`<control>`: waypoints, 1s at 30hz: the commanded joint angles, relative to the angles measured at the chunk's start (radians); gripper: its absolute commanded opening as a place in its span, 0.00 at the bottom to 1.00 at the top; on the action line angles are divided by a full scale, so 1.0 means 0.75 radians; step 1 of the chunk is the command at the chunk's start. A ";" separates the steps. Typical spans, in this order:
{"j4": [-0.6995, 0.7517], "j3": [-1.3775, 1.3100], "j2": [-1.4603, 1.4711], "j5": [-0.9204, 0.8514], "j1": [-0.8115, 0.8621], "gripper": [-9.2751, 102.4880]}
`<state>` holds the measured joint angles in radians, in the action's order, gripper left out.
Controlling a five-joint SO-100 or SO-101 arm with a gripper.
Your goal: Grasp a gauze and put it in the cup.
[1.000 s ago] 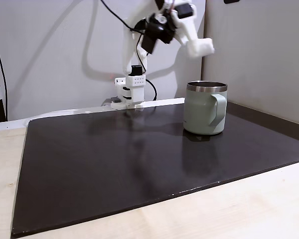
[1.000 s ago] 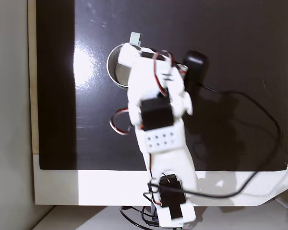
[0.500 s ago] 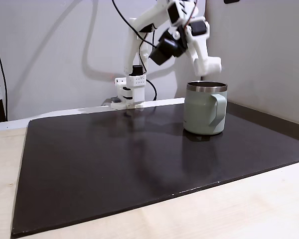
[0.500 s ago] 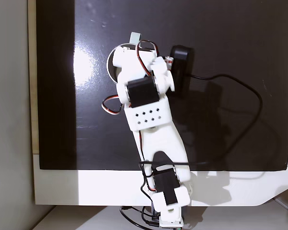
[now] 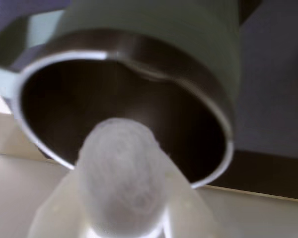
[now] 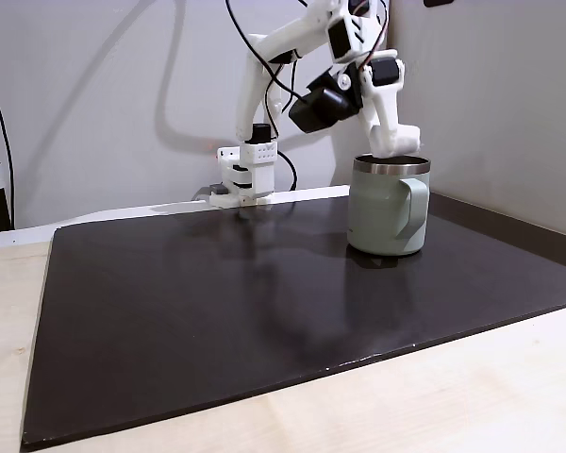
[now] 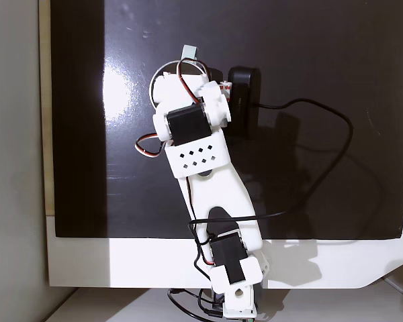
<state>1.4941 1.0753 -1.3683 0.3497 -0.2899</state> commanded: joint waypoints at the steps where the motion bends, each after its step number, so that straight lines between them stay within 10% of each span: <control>1: 0.002 -0.004 -0.051 -0.006 0.010 0.09; 10: 0.020 0.002 -0.086 0.090 0.012 0.36; 30: 0.025 0.006 -0.098 0.094 0.014 0.37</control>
<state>1.5033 1.0830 -1.3683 0.4172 -0.2884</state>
